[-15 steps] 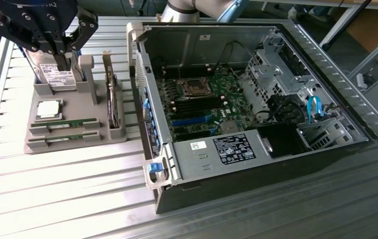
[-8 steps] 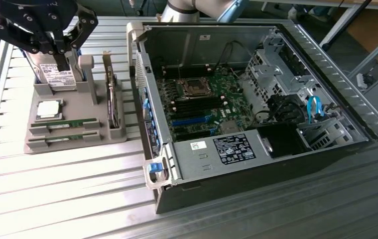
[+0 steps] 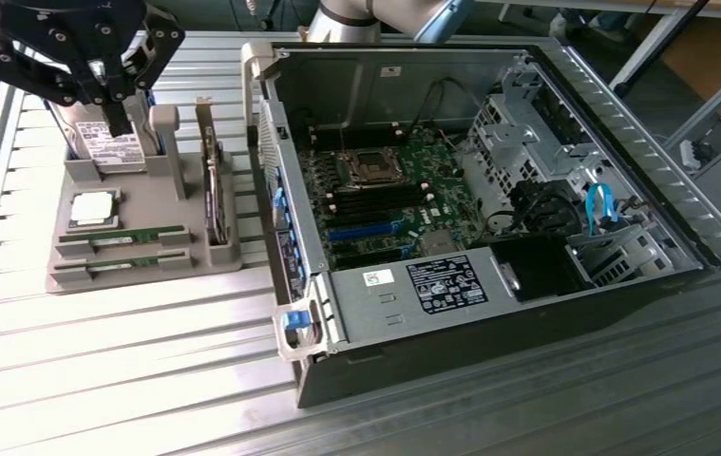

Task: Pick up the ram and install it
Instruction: 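Pick up the ram and move it above insertion slot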

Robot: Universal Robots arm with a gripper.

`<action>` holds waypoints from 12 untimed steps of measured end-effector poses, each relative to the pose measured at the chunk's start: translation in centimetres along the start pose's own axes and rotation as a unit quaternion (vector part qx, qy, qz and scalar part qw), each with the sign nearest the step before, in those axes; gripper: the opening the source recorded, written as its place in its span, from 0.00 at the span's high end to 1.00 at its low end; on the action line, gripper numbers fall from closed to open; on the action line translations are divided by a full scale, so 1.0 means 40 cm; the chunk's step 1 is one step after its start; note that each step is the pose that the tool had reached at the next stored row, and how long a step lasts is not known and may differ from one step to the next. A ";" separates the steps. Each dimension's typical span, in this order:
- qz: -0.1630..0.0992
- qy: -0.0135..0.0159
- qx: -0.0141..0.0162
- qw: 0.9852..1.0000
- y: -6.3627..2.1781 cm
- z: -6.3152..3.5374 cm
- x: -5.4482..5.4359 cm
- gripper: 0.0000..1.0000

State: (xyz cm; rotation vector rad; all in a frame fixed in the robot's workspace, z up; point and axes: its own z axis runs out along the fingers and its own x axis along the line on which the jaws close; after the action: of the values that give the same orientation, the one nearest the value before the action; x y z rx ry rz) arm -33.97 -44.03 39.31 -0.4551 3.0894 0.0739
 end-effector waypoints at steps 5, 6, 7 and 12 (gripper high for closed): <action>-0.039 0.002 -0.001 0.999 0.000 0.000 0.000 0.91; -0.048 0.002 -0.001 0.999 0.000 0.000 0.000 0.91; -0.056 0.003 -0.001 0.998 0.000 0.000 0.000 0.91; -0.095 0.004 -0.002 0.995 0.000 0.000 0.000 0.91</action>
State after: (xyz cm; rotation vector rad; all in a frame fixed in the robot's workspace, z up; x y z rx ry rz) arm -33.97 -44.03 39.31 -0.7494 3.0362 0.0763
